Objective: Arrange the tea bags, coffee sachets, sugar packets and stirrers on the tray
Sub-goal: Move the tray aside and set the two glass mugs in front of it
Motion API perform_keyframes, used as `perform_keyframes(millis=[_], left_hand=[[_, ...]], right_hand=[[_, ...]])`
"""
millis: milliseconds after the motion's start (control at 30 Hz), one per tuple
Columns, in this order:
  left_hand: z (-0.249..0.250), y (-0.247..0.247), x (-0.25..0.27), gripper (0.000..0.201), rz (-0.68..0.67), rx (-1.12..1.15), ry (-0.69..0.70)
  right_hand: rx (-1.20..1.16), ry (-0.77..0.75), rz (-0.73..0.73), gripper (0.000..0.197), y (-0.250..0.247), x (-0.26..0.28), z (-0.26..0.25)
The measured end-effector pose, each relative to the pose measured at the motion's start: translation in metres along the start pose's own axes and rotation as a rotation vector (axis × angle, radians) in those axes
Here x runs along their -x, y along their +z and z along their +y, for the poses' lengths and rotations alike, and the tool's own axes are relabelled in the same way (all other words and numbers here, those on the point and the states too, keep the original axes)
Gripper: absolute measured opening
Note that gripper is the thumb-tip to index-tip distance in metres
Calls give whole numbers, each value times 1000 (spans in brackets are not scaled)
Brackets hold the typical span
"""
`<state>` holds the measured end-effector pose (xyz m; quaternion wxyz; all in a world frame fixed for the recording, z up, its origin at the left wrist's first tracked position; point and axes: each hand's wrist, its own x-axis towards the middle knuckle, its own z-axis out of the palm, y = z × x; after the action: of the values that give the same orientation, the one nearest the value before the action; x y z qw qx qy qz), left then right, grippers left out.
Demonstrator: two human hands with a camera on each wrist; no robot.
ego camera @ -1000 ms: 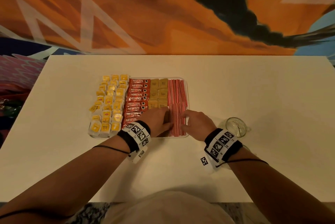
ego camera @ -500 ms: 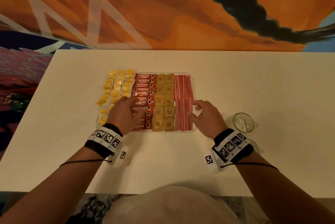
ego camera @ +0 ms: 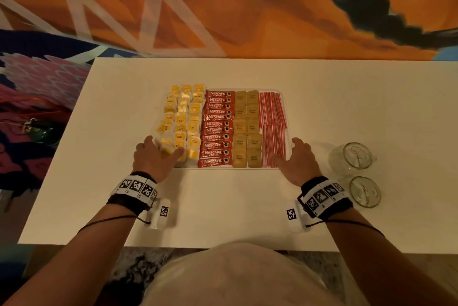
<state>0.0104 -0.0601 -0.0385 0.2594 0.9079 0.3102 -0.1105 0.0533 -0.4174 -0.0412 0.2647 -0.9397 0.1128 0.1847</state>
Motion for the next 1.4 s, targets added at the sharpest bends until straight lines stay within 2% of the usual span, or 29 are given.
perform_keyframes(millis=[200,267,400,500,567,633,700,767,867,933,1200,1400], left_hand=[[0,-2,-1,96,-61,122,-29],[-2,-3,-4,94,-84,156,-58],[-9,-2,-9,104,-105,171,-77],[-14,-2,-5,93,-105,174,-52],[-18,-2,-3,94,-92,198,-36],[-18,-2,1,91,-81,238,-9],[-16,-2,6,76,-87,291,-4],[-17,0,11,68,-94,344,10],[-27,4,14,59,-99,426,58],[-33,6,16,52,-100,466,83],[-34,1,20,33,-60,551,141],[-42,1,16,48,-58,591,146]], right_hand=[[-26,57,38,94,9,0,-7],[-52,77,19,96,10,1,-7],[-44,84,-24,99,8,2,-4],[-83,91,-57,98,7,3,-1],[-130,109,-69,109,7,3,1],[-188,101,-84,120,19,-11,24],[-222,92,-144,119,38,-29,50],[-258,101,-161,113,25,-9,30],[-304,111,-163,83,10,20,6],[-337,75,-179,74,6,28,4],[-448,-64,-114,76,13,39,7],[-527,-106,-63,78,13,45,6]])
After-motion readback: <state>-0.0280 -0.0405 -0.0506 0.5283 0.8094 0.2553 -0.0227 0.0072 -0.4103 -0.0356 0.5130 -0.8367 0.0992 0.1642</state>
